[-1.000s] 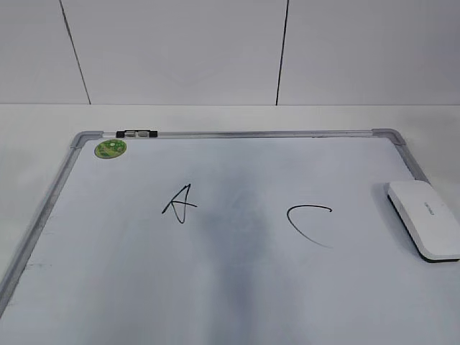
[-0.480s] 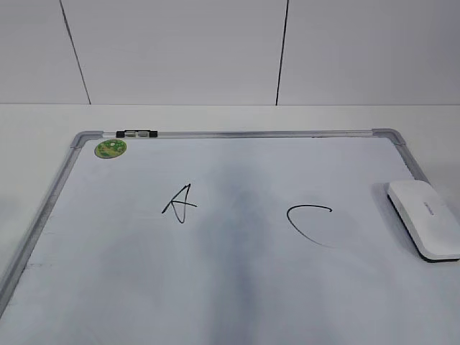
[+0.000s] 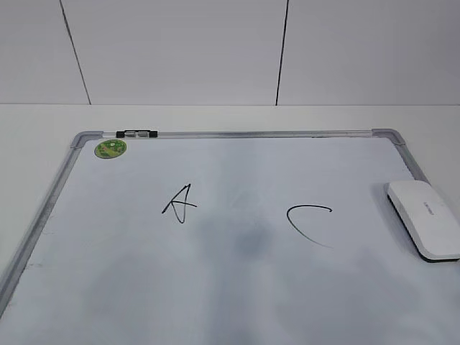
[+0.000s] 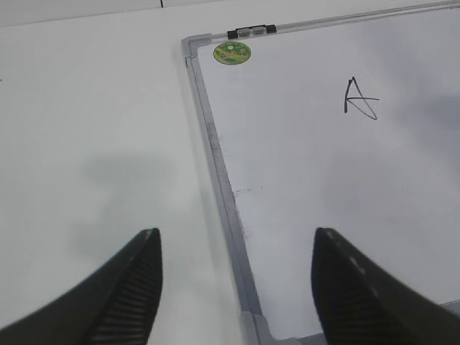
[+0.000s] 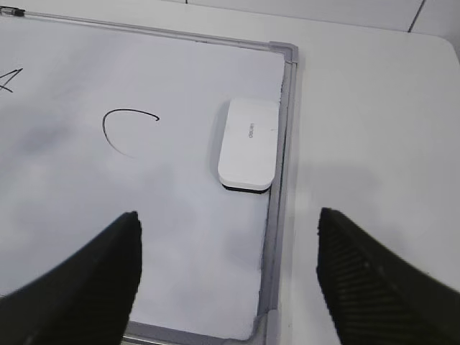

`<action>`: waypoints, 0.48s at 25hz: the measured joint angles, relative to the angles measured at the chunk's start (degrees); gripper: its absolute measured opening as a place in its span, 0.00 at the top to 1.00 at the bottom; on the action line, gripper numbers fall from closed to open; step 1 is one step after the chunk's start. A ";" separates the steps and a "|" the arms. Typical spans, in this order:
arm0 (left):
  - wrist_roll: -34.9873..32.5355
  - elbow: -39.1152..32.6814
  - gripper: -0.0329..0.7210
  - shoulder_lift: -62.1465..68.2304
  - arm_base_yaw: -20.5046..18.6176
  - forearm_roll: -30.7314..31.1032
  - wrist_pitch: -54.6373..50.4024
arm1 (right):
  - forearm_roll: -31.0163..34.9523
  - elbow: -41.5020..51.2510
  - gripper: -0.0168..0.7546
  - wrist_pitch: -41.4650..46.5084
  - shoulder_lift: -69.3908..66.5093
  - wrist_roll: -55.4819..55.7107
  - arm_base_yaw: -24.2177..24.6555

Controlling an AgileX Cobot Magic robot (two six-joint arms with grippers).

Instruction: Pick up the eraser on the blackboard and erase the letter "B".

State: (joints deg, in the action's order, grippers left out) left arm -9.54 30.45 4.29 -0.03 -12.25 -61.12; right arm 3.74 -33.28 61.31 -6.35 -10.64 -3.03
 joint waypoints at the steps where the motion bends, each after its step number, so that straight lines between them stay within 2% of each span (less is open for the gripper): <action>1: 0.82 -0.27 0.31 -1.05 0.00 0.12 -0.48 | -0.39 0.36 0.21 0.59 1.42 0.00 0.00; 12: 2.69 -1.34 0.43 -3.75 0.00 1.87 -2.21 | -3.74 3.16 0.21 4.19 6.04 3.69 0.00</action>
State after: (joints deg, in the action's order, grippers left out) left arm -6.85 29.11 0.54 -0.03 -10.38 -63.33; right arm 0.00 -30.12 65.51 -0.31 -6.96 -3.03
